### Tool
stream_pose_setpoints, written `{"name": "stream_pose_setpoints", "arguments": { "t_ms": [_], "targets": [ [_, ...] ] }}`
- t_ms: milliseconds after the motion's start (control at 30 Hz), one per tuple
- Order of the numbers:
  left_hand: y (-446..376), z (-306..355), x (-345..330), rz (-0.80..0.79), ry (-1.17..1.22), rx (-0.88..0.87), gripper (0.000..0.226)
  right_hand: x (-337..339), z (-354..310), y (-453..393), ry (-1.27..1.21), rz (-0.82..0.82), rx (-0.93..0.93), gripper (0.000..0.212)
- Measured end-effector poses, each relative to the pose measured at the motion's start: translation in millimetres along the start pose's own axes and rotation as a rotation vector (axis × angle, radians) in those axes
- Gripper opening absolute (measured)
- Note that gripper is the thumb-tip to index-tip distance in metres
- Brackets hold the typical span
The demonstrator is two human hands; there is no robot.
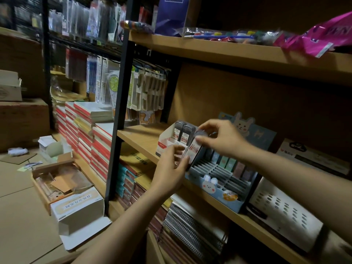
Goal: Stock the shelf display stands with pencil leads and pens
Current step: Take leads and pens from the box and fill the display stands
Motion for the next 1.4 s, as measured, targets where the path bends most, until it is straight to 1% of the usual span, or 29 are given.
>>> {"name": "stream_pose_setpoints", "arguments": {
  "t_ms": [67,100,167,233,300,367,467,567,733,900,1000,1133,1233,1333,1400],
  "targets": [
    [-4.8,5.6,10.0,0.046,-0.200,-0.140,0.034,21.9,3.0,-16.7,-0.089,0.075,-0.057,0.018],
    [-6.7,7.6,12.8,0.041,-0.265,-0.194,0.037,33.1,5.3,-25.3,-0.117,0.127,-0.087,0.019],
    [-10.7,7.8,12.5,-0.025,-0.368,-0.263,0.046,49.5,11.1,-40.5,-0.145,0.221,-0.142,0.019],
    [-13.6,4.0,5.8,-0.130,-0.467,-0.281,0.052,52.2,15.6,-51.9,-0.092,0.268,-0.178,0.020],
    [-15.0,-5.0,-2.1,-0.221,-0.580,-0.262,0.056,45.7,15.7,-57.7,0.023,0.290,-0.172,0.020],
    [-13.5,-15.6,-6.3,-0.262,-0.635,-0.223,0.058,36.8,14.2,-59.7,0.091,0.311,-0.142,0.017],
    [-10.8,-23.8,-7.8,-0.262,-0.642,-0.224,0.059,22.2,10.9,-62.3,0.183,0.313,-0.077,0.013],
    [-11.9,-25.7,-8.1,-0.257,-0.656,-0.248,0.061,8.2,10.5,-67.0,0.254,0.275,-0.052,0.013],
    [-11.1,-26.7,-10.0,-0.230,-0.602,-0.247,0.062,-8.2,18.2,-76.6,0.368,0.182,-0.094,0.011],
    [-11.1,-28.1,-11.4,-0.217,-0.594,-0.241,0.064,-18.2,29.6,-80.5,0.390,0.128,-0.146,0.013],
    [-10.8,-28.9,-11.9,-0.237,-0.594,-0.234,0.065,-25.8,36.6,-78.9,0.383,0.145,-0.164,0.013],
    [-8.1,-28.9,-13.6,-0.289,-0.582,-0.234,0.069,-25.4,38.3,-74.2,0.407,0.256,-0.155,0.020],
    [-6.1,-29.3,-15.7,-0.351,-0.569,-0.229,0.074,-23.4,32.1,-67.3,0.515,0.291,-0.125,0.008],
    [-3.4,-25.9,-15.9,-0.391,-0.579,-0.242,0.078,-23.6,28.0,-61.4,0.588,0.237,-0.107,0.020],
    [0.0,-22.3,-15.0,-0.408,-0.573,-0.250,0.081,-23.7,24.5,-53.3,0.583,0.196,-0.080,0.027]
  ]
}}
Point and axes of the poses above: each hand's wrist, its own y-axis away from the middle knuckle, its own x-axis out of the back of the hand, z = x × y, the point moved 7 cm from there along -y, towards the middle knuckle, and after that the axes turned 9 degrees about -x, right-handed, at the moved point
